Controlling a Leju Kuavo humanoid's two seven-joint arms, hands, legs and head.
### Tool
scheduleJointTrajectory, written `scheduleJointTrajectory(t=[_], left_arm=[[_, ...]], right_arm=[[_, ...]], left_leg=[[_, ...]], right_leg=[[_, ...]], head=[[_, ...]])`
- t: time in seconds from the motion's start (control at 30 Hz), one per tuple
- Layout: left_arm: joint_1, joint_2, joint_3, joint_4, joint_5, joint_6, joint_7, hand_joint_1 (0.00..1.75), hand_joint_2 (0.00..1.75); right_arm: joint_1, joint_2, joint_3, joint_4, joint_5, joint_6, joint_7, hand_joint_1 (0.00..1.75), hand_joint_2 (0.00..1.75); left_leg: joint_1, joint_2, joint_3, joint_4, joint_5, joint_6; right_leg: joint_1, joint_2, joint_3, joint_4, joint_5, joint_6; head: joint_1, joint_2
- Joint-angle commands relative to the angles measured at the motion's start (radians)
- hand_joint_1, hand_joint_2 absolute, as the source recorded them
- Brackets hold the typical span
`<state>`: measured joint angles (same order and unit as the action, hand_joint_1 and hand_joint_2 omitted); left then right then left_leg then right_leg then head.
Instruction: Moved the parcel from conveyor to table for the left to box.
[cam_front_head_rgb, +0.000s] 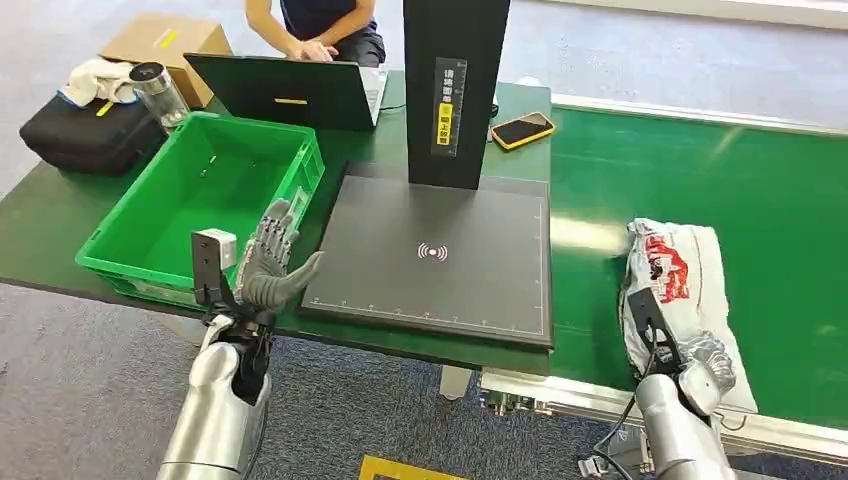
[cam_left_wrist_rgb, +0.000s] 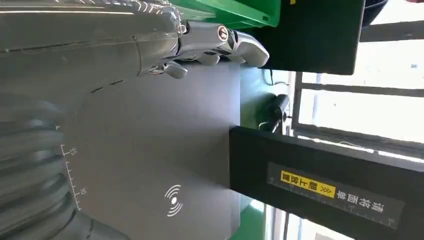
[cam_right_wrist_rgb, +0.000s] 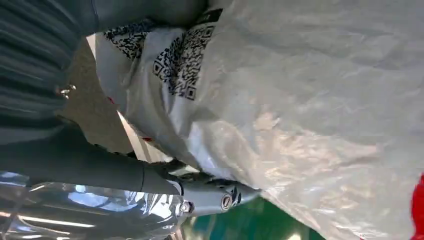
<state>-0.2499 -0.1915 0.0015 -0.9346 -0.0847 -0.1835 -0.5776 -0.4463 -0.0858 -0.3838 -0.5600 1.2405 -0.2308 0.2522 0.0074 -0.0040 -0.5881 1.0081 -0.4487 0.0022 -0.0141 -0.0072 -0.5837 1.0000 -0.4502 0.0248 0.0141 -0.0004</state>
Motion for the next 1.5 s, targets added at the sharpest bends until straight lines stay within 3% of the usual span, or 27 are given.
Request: scheduleJointTrajectory(t=[0.03, 0.3, 0.4, 0.6, 0.63, 0.97, 1.0, 1.03, 1.27, 1.33, 1.43, 1.5], left_arm=[[-0.021, 0.030, 0.015, 0.016, 0.004, 0.000, -0.002, 0.00, 1.75], [-0.023, 0.029, 0.019, 0.021, 0.005, 0.005, -0.006, 0.00, 1.75], [-0.028, 0.030, 0.020, 0.028, 0.005, 0.001, -0.007, 0.00, 1.75], [-0.007, 0.033, 0.030, -0.008, 0.009, 0.004, -0.008, 0.00, 1.75], [0.002, 0.033, 0.032, -0.023, 0.009, 0.005, -0.005, 0.00, 1.75], [0.005, 0.030, 0.032, -0.032, 0.009, 0.004, 0.001, 0.00, 1.75], [0.004, 0.030, 0.033, -0.031, 0.008, 0.005, 0.002, 0.00, 1.75], [0.002, 0.030, 0.034, -0.029, 0.008, 0.006, 0.001, 0.00, 1.75], [-0.037, 0.020, 0.020, 0.027, 0.001, 0.003, -0.017, 0.00, 1.75], [-0.058, 0.024, 0.015, 0.060, 0.002, 0.003, -0.033, 0.00, 1.75], [-0.070, 0.031, 0.012, 0.075, 0.004, -0.010, -0.050, 0.00, 1.75], [-0.083, 0.034, 0.012, 0.090, 0.005, -0.016, -0.054, 0.00, 1.75]], right_arm=[[-0.064, 0.003, -0.037, 0.101, -0.043, 0.038, -0.065, 1.50, 1.75], [-0.076, 0.014, -0.020, 0.107, -0.053, 0.036, -0.088, 1.47, 1.75], [-0.082, 0.018, -0.015, 0.119, -0.080, 0.090, -0.132, 1.75, 1.75], [-0.068, 0.046, -0.039, -0.010, -0.121, -0.172, -0.209, 1.75, 1.75], [-0.046, 0.064, -0.055, -0.084, -0.176, -0.241, -0.277, 1.75, 1.75], [-0.017, 0.066, -0.039, -0.145, -0.189, -0.211, -0.264, 1.75, 1.75], [-0.014, 0.070, -0.041, -0.159, -0.200, -0.248, -0.285, 1.75, 1.75], [0.002, 0.090, -0.057, -0.222, -0.289, -0.335, -0.404, 1.75, 1.75], [0.165, 0.154, 0.008, -0.664, -0.521, -0.464, -0.682, 1.75, 1.75], [0.177, 0.143, 0.108, -0.711, -0.453, -0.423, -0.721, 1.75, 1.75], [0.142, 0.123, 0.265, -0.682, -0.175, -0.401, -0.663, 1.75, 1.75], [0.119, 0.113, 0.355, -0.665, -0.069, -0.402, -0.627, 1.75, 1.75]], left_leg=[[0.000, 0.003, 0.003, -0.001, -0.001, -0.001], [0.001, 0.003, 0.004, -0.002, 0.000, -0.001], [0.000, 0.003, 0.004, -0.002, 0.000, -0.001], [0.000, 0.004, 0.003, -0.001, 0.000, -0.001], [0.001, 0.004, 0.003, -0.001, -0.001, -0.001], [0.000, 0.002, 0.002, -0.001, 0.000, -0.001], [0.000, 0.002, 0.001, -0.001, 0.000, -0.001], [0.000, 0.001, 0.001, -0.001, 0.000, 0.000], [0.000, 0.000, 0.002, -0.001, -0.001, -0.001], [0.000, 0.000, 0.002, -0.001, -0.001, -0.001], [0.000, 0.004, 0.001, -0.001, 0.000, -0.001], [0.000, 0.006, 0.001, -0.001, 0.000, -0.001]], right_leg=[[0.001, 0.003, 0.002, -0.001, 0.000, -0.002], [0.001, 0.003, 0.003, -0.002, 0.001, -0.002], [0.001, 0.003, 0.003, -0.001, 0.000, -0.002], [0.001, 0.004, 0.001, 0.000, 0.000, -0.001], [0.001, 0.005, 0.001, -0.001, 0.001, -0.002], [0.000, 0.002, 0.001, -0.001, 0.000, -0.002], [0.001, 0.002, 0.001, 0.000, 0.000, -0.001], [0.000, 0.002, 0.000, 0.000, 0.000, -0.001], [0.000, 0.000, 0.001, 0.000, -0.001, -0.002], [0.000, 0.001, 0.001, 0.000, -0.001, -0.002], [0.000, 0.004, -0.001, 0.001, 0.000, -0.002], [0.000, 0.006, -0.002, 0.000, 0.001, -0.002]], head=[[0.000, 0.000], [0.000, 0.000], [0.000, 0.000], [0.000, 0.000], [0.000, 0.000], [0.000, 0.000], [0.000, 0.000], [0.000, 0.000], [0.000, 0.000], [0.000, 0.000], [0.000, 0.000], [0.000, 0.000]])
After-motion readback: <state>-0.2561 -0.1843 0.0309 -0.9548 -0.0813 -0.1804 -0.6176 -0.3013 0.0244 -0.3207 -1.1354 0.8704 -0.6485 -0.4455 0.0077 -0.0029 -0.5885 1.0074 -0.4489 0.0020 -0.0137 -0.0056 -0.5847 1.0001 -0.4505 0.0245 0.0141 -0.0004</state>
